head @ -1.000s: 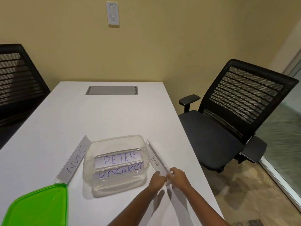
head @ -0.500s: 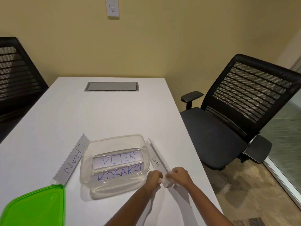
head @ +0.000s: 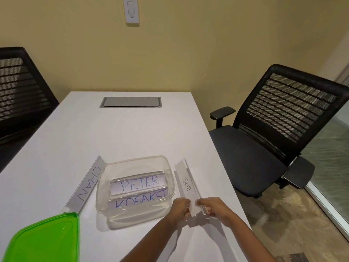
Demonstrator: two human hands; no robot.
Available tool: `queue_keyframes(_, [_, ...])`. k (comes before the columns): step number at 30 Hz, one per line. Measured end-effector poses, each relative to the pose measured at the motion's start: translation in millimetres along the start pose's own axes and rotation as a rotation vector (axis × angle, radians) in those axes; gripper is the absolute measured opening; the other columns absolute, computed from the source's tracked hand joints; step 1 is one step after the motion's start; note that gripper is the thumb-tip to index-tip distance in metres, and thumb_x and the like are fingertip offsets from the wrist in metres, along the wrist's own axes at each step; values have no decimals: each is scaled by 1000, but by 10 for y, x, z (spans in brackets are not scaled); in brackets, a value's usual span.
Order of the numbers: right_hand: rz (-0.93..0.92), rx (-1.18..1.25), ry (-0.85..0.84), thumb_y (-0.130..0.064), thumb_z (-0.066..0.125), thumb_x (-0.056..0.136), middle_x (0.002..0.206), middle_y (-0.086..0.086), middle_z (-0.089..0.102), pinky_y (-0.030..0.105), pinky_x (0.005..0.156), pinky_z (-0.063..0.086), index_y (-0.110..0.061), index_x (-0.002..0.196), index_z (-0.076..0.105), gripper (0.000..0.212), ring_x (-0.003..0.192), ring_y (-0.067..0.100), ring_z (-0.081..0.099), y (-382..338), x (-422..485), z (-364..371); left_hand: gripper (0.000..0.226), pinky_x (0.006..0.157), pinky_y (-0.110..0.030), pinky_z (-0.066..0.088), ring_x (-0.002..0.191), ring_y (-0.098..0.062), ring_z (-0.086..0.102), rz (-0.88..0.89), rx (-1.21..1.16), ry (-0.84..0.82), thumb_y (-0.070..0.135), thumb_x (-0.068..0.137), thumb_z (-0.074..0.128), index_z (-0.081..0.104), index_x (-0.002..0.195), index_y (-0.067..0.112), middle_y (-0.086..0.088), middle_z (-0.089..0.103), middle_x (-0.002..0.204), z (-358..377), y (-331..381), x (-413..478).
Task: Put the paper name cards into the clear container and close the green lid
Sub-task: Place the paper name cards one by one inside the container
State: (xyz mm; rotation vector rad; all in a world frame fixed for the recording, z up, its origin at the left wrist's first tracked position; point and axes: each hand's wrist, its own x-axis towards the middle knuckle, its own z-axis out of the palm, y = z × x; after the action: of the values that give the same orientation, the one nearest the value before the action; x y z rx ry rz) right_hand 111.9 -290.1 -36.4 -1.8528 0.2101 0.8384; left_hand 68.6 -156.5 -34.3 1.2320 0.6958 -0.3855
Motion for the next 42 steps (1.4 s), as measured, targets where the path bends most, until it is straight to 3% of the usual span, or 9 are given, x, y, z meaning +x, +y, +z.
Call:
queue_keyframes(5, [-128, -70, 73, -18, 70, 75, 65, -5, 61, 13, 49, 45, -18, 60, 60, 17, 52, 3, 59, -92, -133, -104, 9, 60, -23, 41, 77, -22, 51, 74, 39, -71, 12, 95, 43, 50, 99, 8, -14, 51, 95, 60, 163, -83])
queue_keyframes(9, [-198, -142, 218, -32, 78, 68, 75, -1, 61, 15, 48, 40, -17, 74, 58, 25, 60, 9, 56, -203, -237, -1, 45, 82, -31, 49, 101, -19, 56, 135, 119, -98, 29, 92, 55, 40, 128, 6, -11, 56, 127, 108, 285, -138])
queue_keyframes(12, [-257, -208, 318, -34, 76, 68, 102, 9, 54, 23, 62, 45, -7, 98, 60, 44, 84, 18, 56, -261, -321, 163, 46, 67, -23, 49, 97, -21, 59, 201, 129, -77, 23, 87, 63, 42, 122, 2, -19, 61, 122, 96, 336, -169])
queue_keyframes(19, [-398, -265, 301, -24, 72, 76, 103, 2, 47, 12, 61, 40, -11, 114, 56, 44, 85, 13, 52, -382, -532, 402, 31, 54, -17, 51, 70, -14, 63, 257, 96, -167, 2, 87, 58, 60, 118, 0, -12, 66, 97, -141, 388, -300])
queue_keyframes(28, [-403, -72, 174, -24, 65, 85, 106, 9, 61, 27, 77, 48, -8, 128, 48, 49, 93, 22, 60, -699, -623, 208, 28, 72, -18, 54, 77, -10, 67, 240, 278, -379, -3, 85, 59, 64, 108, 11, -7, 69, 96, -573, 537, -478])
queue_keyframes(30, [-382, 31, 163, -25, 60, 89, 108, 14, 64, 24, 69, 50, -9, 123, 49, 39, 88, 22, 63, -799, -632, 132, 25, 69, -16, 58, 72, -6, 70, 190, 310, -422, -6, 85, 58, 65, 100, 13, 2, 75, 86, -654, 547, -518])
queue_keyframes(33, [-387, 148, 182, -21, 57, 91, 88, 10, 65, 22, 60, 48, -11, 89, 58, 10, 66, 16, 60, -911, -650, 27, 24, 69, -15, 59, 71, -3, 71, 137, 372, -480, -6, 87, 55, 64, 98, 13, 7, 75, 82, -774, 571, -603])
queue_keyframes(35, [-393, 209, 189, -17, 57, 91, 77, 6, 60, 22, 59, 47, -11, 75, 57, 17, 60, 15, 56, -945, -638, -25, 25, 67, -14, 58, 70, -1, 70, 116, 406, -513, -7, 88, 52, 64, 95, 15, 11, 76, 77, -856, 590, -660])
queue_keyframes(42, [-376, 460, 95, -10, 55, 92, 74, 4, 63, 13, 51, 55, -9, 81, 64, 15, 62, 13, 55, -945, -587, 13, 19, 74, -14, 51, 80, -6, 65, 181, 288, -379, 4, 91, 52, 60, 109, 7, 0, 68, 94, -1108, 630, -668])
